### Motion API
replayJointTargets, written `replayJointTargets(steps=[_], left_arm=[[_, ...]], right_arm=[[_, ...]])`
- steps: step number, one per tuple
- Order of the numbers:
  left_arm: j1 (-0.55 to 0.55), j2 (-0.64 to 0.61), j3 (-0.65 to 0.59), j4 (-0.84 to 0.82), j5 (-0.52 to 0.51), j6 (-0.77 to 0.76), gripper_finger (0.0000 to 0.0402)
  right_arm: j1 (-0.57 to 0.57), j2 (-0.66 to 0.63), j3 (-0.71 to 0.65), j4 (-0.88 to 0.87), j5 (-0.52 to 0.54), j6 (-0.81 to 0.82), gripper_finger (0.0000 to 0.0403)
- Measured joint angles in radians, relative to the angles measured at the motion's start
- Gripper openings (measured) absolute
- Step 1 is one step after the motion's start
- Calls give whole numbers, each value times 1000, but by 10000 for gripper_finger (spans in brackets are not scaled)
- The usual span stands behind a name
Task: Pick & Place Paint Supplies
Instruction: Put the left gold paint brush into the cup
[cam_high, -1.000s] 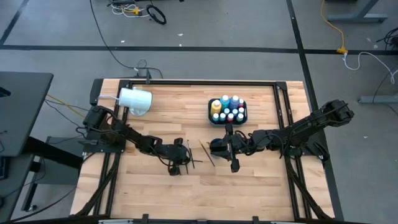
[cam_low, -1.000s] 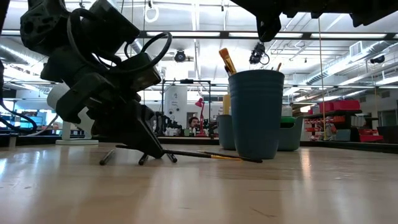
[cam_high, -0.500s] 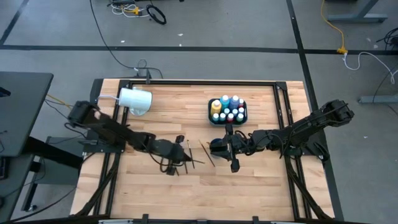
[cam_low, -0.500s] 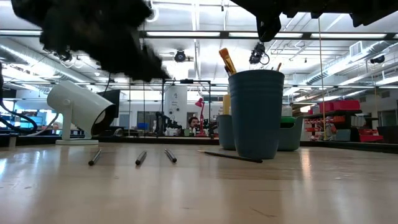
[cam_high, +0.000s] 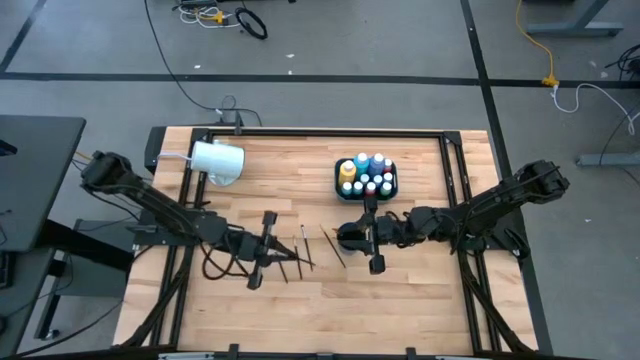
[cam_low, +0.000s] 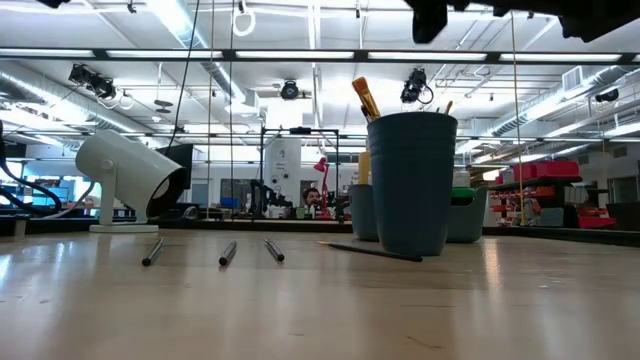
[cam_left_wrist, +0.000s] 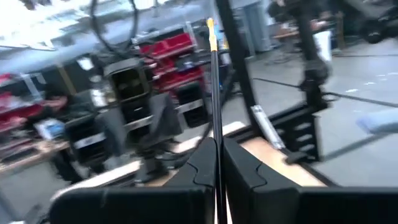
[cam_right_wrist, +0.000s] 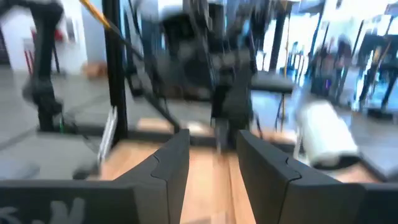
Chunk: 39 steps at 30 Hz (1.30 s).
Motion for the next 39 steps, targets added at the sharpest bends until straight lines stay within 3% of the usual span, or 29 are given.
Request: replayJointTargets(steps=[5,8,11,16,22,26,32,39], left_arm=[[50,1,0,12,-78,-46,15],[80,1,0,24,-71,-49,15],[101,2,0,22,-70,-67,15],[107,2,0,23,-77,-58,15],[110,3,0,23,-121,-32,15],[110,3,0,23,-125,-29,15],[109,3,0,17,-120,-21,18],[110,3,0,-4,-119,-18,55]], right_arm=[[0,56,16,194,-80,-62,139],[0,108,62,221,-96,-121,139],[-3,158,134,220,-61,-155,139],[-3,195,224,205,88,-177,139],[-6,200,239,210,8,-230,137],[-6,200,239,209,37,-196,108],[-6,200,239,201,-4,-197,17],[-6,199,239,186,38,-147,17]])
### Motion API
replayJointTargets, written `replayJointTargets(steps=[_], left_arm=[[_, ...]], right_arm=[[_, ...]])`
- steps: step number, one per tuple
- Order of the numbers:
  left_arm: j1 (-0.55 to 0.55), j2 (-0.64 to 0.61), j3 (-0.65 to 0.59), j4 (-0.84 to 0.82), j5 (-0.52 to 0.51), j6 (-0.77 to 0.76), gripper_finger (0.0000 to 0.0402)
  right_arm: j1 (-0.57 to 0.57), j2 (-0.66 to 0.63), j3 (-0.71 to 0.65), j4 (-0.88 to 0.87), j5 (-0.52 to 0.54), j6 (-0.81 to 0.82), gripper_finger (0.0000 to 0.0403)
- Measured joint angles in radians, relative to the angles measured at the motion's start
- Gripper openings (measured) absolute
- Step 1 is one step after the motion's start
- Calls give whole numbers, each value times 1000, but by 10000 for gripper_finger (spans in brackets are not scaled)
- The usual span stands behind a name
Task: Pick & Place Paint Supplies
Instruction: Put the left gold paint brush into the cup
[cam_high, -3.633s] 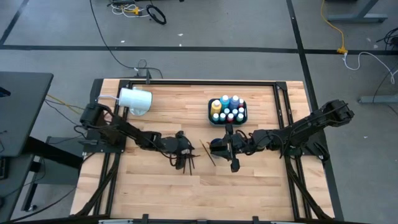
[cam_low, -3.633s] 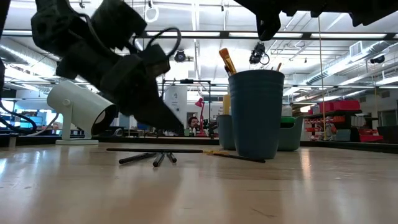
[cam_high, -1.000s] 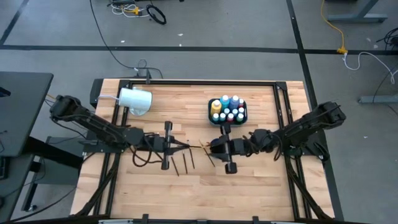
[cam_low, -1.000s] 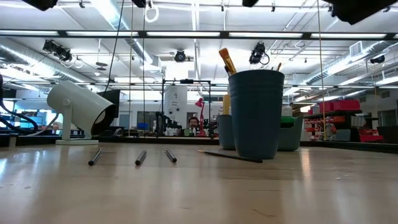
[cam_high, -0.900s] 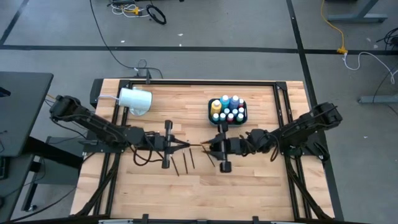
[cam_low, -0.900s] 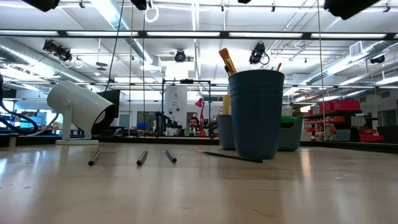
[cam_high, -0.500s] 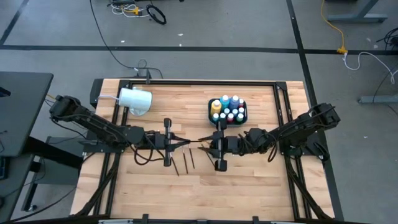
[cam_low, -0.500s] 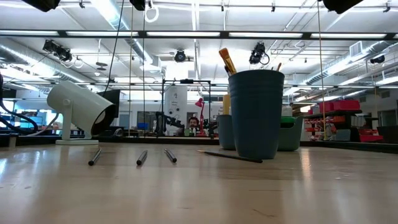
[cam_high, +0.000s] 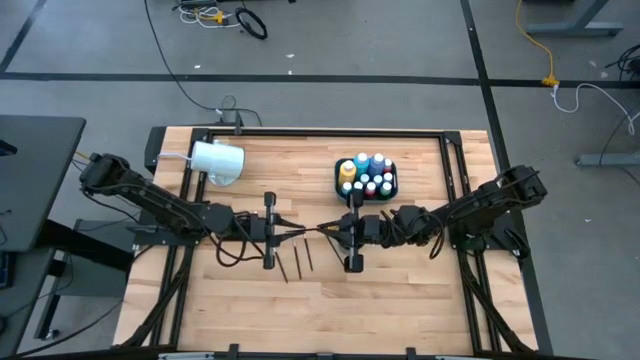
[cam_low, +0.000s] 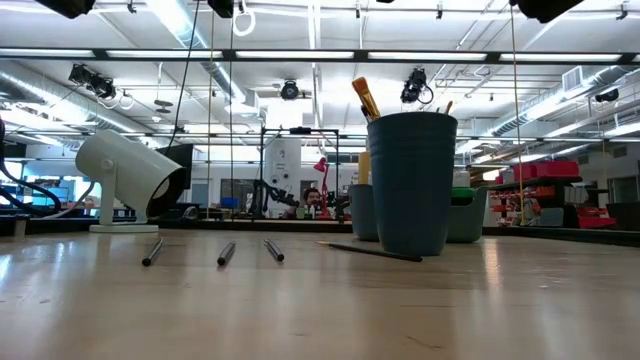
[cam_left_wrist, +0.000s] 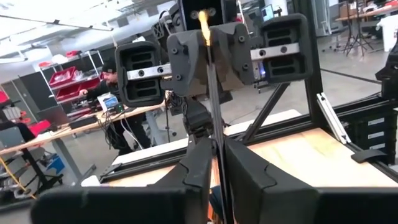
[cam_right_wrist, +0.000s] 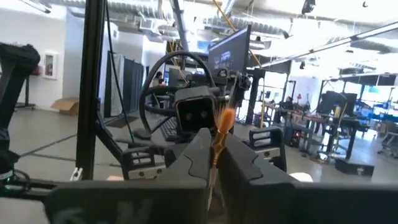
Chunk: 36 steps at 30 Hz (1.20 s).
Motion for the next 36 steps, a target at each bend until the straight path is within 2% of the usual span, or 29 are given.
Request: replayJointTargets(steps=[3,5,8,11,15,21,24,28,36], left_arm=[[0,0,0,-10,-24,-23,75],[0,0,0,-28,-36,-35,86],[1,0,0,-58,-44,-63,98],[1,0,0,-88,-44,-96,105],[0,0,0,-116,-48,-123,107],[1,0,0,-117,-54,-151,101],[0,0,0,-117,-54,-152,98],[1,0,0,-117,-55,-152,98],[1,0,0,-122,-55,-151,96]], right_arm=[[7,-12,0,-51,14,-2,8],[22,-47,0,-123,61,-1,9],[57,-145,0,-315,167,16,12],[90,-256,0,-557,240,127,11],[124,-388,0,-823,218,337,11],[148,-494,0,-1115,170,450,12],[146,-493,-14,-1163,182,460,12],[133,-459,-64,-1143,234,459,13],[92,-384,-183,-971,198,450,13]])
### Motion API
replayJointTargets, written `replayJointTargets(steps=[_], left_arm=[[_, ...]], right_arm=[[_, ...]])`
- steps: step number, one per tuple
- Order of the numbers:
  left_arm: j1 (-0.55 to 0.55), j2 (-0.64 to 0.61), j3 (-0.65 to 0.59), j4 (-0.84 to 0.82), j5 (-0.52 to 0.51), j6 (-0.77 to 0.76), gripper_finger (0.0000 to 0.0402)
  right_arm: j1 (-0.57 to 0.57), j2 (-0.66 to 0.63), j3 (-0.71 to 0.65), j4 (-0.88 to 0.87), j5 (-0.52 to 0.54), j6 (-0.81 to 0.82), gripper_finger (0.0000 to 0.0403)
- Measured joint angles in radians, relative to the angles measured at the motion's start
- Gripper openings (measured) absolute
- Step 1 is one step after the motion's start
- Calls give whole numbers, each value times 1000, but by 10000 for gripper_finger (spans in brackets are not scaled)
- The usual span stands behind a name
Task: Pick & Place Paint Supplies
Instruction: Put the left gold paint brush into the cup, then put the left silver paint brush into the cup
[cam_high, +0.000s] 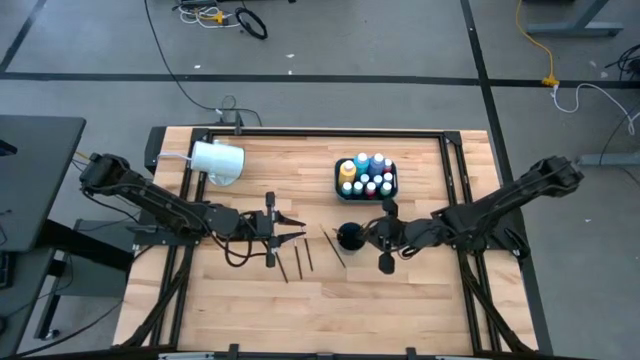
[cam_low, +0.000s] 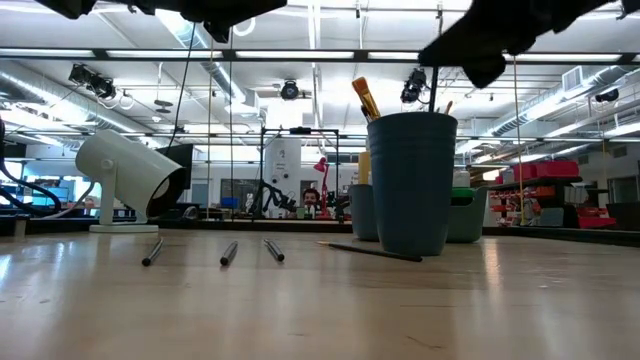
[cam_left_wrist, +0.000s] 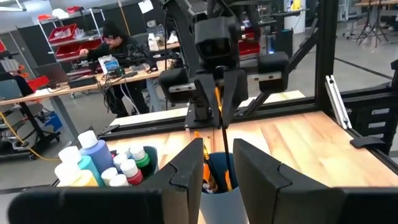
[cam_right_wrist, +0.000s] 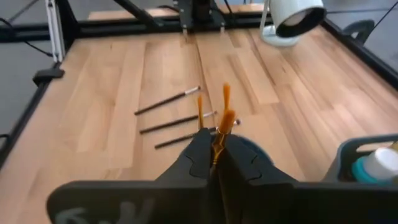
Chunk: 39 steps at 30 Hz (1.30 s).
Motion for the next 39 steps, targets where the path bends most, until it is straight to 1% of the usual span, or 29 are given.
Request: replayJointTargets(steps=[3,6,13,18,23,27,29,31,34,37,39], left_arm=[[0,0,0,-12,0,-10,96],[0,0,0,-26,-3,-14,96],[0,0,0,-89,-3,-18,96],[-1,0,0,-217,0,-38,96],[-1,0,0,-390,11,-192,96],[-2,0,0,-570,146,-229,96],[-3,0,0,-652,189,-259,96],[-3,0,-5,-730,202,-295,96],[-2,0,-8,-832,202,-321,100],[-3,0,-8,-882,208,-301,119],[-3,0,-8,-883,212,-275,138]], right_arm=[[-8,19,-19,0,-3,-2,15],[-15,35,-33,6,-6,-1,27],[-22,59,-41,26,9,-31,81],[-22,58,-41,122,-4,-77,110],[-22,58,-41,249,-7,-155,125],[-22,57,-41,359,-8,-228,127],[-22,57,-41,392,-9,-235,126],[-22,57,-41,399,-14,-233,124],[-22,57,-41,394,-51,-230,122],[-22,57,-41,396,-77,-238,122],[-22,57,-41,397,-78,-242,122]])
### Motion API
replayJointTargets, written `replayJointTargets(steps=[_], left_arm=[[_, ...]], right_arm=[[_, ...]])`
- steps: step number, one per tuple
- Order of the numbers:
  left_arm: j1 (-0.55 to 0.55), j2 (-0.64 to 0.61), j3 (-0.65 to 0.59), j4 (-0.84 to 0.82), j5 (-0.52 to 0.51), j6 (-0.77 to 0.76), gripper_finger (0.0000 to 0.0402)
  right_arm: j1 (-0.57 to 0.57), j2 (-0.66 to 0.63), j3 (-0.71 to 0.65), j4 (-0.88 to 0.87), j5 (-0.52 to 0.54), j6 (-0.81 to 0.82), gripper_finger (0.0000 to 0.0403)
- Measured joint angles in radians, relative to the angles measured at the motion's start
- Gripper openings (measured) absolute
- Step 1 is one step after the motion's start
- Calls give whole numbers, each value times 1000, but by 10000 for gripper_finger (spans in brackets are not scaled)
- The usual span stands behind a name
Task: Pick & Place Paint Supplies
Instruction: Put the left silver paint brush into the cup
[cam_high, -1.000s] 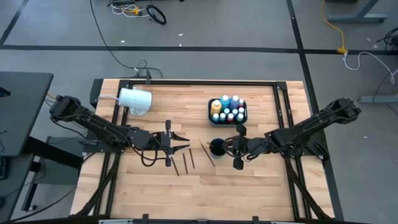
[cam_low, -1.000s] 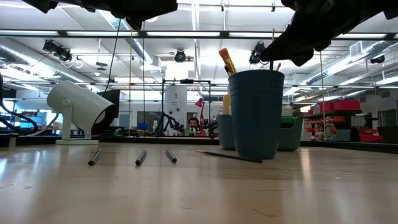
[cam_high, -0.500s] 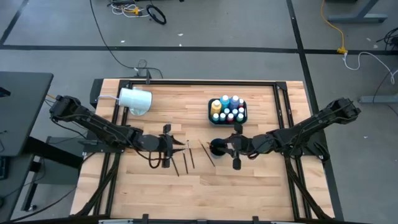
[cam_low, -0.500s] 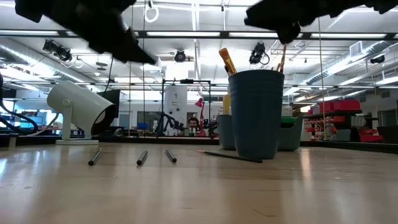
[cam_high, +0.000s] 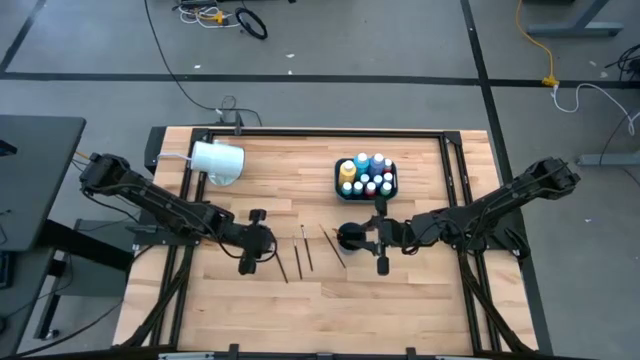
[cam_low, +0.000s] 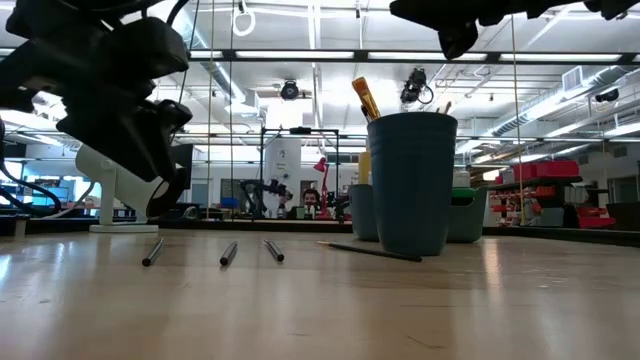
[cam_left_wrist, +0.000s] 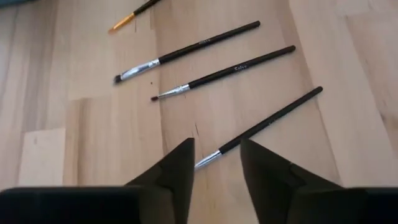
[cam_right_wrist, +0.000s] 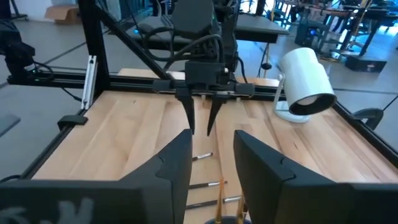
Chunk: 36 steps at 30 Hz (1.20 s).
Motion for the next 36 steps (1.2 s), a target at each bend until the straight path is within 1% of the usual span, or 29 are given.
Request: replayJointTargets(steps=[5,10,13,17,20,23,26,29,32,36], left_arm=[[3,0,0,-1,4,80,190],[50,5,0,1,67,71,221],[89,48,1,-2,103,69,225],[120,155,2,32,152,118,223],[124,227,2,45,162,135,219],[124,270,7,45,165,146,214],[124,278,7,44,168,165,205],[124,277,6,42,188,165,182],[124,277,6,40,210,166,142],[124,279,5,44,218,192,75]], right_arm=[[0,0,0,0,0,1,122],[0,0,0,0,0,-1,122],[0,0,0,1,0,-4,122],[0,0,1,0,0,-4,122],[0,0,2,-4,0,-7,122],[0,0,2,-5,0,-10,122],[0,0,2,-5,0,-26,122],[0,0,2,-5,0,-27,122],[0,0,2,-6,0,-26,122],[0,0,2,-6,0,-22,122]])
